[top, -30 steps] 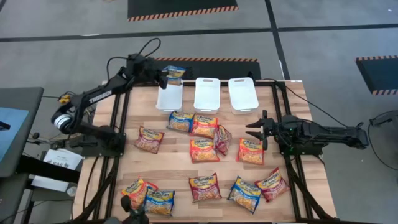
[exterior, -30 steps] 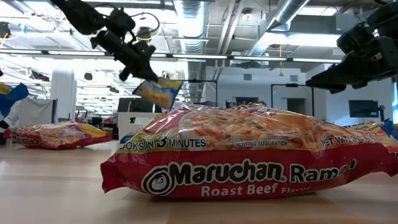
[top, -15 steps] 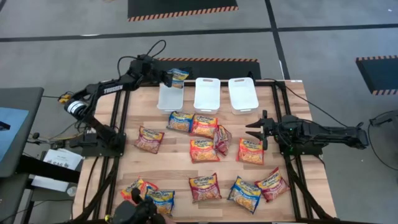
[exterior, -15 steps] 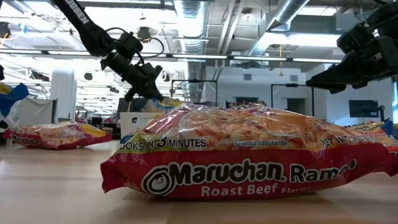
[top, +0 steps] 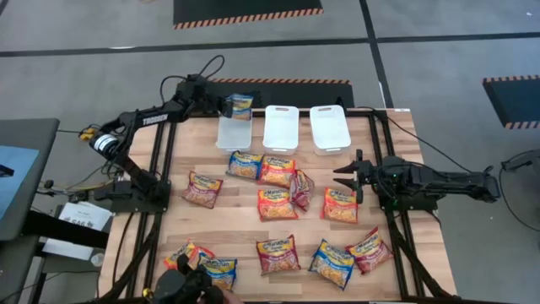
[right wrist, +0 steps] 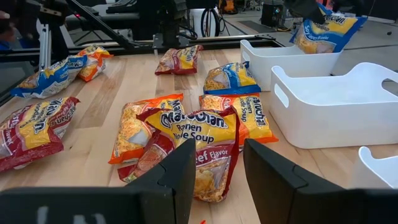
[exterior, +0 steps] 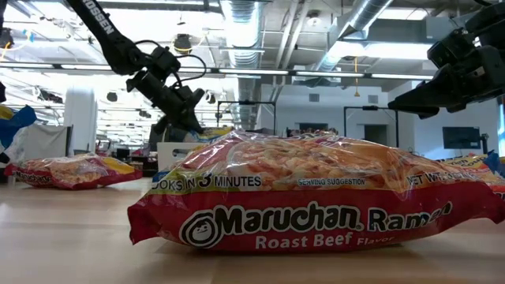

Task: Sort Maruchan noodles
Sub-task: Put the blue noodle pack into the left white bin

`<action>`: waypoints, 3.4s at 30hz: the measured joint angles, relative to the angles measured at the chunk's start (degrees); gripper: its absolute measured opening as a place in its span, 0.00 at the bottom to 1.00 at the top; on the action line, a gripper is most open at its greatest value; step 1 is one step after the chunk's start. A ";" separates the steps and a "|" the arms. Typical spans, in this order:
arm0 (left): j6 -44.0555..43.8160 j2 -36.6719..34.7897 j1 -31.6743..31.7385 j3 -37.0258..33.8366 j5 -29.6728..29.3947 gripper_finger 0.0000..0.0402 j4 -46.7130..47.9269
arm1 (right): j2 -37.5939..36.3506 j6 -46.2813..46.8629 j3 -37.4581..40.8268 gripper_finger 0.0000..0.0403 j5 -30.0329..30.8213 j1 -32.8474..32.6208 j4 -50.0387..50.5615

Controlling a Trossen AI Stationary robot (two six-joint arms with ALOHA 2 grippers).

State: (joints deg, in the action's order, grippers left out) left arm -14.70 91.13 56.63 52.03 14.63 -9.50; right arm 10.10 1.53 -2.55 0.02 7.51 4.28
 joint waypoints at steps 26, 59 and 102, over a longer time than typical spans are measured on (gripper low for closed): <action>-8.62 -0.02 0.91 0.00 0.83 0.52 2.68 | 0.00 -0.01 0.00 0.40 -0.01 0.00 0.00; 4.40 -12.70 -0.03 -0.02 -9.64 0.52 24.00 | 0.01 -0.01 0.00 0.40 -0.01 0.00 0.01; -5.67 -2.29 -0.92 -0.04 -1.47 0.52 15.15 | -0.01 -0.01 0.00 0.40 -0.01 -0.02 0.00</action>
State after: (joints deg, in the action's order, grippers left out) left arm -20.36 88.84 55.70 51.99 13.16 5.66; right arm 10.09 1.52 -2.55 0.01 7.49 4.29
